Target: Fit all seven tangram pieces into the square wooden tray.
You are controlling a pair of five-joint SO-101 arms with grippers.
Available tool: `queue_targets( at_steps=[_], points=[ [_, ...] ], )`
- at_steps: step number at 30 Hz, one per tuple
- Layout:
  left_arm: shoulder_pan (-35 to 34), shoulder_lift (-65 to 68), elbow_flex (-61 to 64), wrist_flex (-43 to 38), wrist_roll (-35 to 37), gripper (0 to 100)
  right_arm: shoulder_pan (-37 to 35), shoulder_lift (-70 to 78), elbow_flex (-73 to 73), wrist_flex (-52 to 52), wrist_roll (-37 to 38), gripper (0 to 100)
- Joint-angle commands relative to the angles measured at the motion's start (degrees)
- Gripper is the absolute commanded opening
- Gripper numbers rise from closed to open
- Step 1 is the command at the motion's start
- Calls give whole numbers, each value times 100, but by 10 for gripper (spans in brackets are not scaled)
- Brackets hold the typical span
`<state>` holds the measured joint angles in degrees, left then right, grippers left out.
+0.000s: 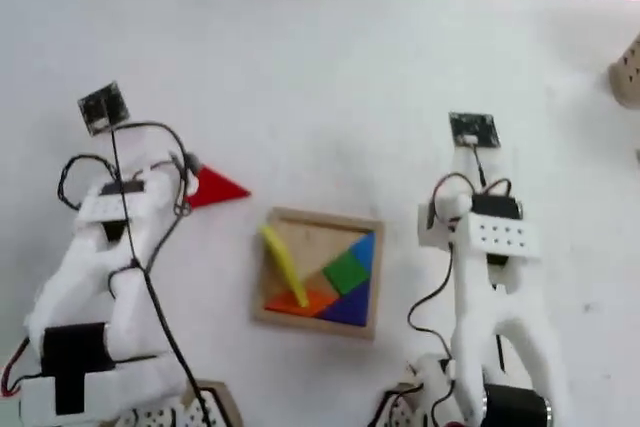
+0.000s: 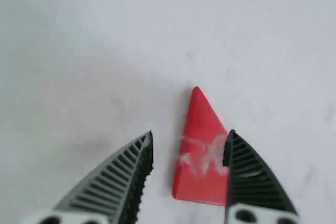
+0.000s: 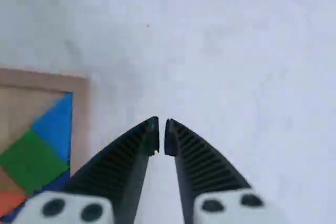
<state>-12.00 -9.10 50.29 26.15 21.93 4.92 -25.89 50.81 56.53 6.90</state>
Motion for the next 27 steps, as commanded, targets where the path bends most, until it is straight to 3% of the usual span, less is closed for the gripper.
queue_targets(
  at_steps=[1, 9, 14, 17, 27],
  points=[
    [92, -259, -18, -70, -53, 229, 233, -207, 246, -593, 26, 20],
    [189, -259, -18, 176, -62, 215, 224, -154, 281, -620, 26, 24],
    [444, -259, -26, 167, -88, 15, 224, -145, 299, -892, 44, 24],
    [444, -259, -9, 185, -88, 48, 224, -145, 325, -884, 53, 24],
    [637, -268, -18, 589, -53, 23, 31, -145, 598, -1059, 79, 25]
  ],
)
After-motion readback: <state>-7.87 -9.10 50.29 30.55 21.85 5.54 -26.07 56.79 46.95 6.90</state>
